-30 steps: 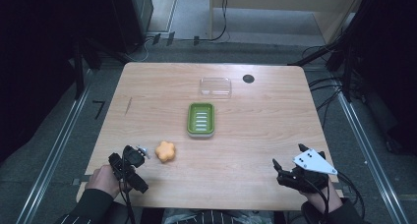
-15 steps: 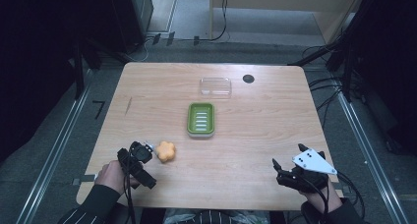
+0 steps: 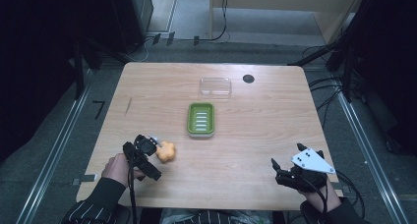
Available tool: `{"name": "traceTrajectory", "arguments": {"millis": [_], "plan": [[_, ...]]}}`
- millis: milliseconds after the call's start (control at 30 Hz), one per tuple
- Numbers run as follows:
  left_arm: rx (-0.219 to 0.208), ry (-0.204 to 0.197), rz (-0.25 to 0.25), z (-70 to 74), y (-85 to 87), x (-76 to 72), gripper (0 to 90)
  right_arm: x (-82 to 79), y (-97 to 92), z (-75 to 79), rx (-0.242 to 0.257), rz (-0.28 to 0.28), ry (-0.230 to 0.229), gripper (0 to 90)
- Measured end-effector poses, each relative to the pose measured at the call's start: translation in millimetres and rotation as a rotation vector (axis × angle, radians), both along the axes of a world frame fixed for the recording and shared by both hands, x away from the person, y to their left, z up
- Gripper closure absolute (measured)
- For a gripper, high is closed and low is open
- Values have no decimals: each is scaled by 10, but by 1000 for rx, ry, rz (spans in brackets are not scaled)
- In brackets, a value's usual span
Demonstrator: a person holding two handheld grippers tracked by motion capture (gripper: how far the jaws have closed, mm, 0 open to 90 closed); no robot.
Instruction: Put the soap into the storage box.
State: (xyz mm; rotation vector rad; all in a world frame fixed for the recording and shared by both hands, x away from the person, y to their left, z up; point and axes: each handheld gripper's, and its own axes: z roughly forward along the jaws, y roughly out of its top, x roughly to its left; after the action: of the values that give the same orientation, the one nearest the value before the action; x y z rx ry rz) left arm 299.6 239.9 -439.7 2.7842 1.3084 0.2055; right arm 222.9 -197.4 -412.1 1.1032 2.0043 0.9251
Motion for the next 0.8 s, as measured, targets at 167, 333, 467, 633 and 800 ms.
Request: {"name": "traceTrajectory", "arguments": {"millis": [167,333,467,633,800], "plan": [[-16,-11,-5,-1,-59,75,0,6,1,0,-3,4,-1,137],[-38,-23,-15,-8,-120,166,0,6,9,1,-1,3,0,137],[-50,-25,-30,-43,-156,222,0,12,12,1,-1,7,3,137],[-75,-35,-49,-67,-203,314,0,7,7,2,1,4,0,137],[-53,-16,-55,-107,-240,385,52,14,5,-1,1,7,3,137]]}}
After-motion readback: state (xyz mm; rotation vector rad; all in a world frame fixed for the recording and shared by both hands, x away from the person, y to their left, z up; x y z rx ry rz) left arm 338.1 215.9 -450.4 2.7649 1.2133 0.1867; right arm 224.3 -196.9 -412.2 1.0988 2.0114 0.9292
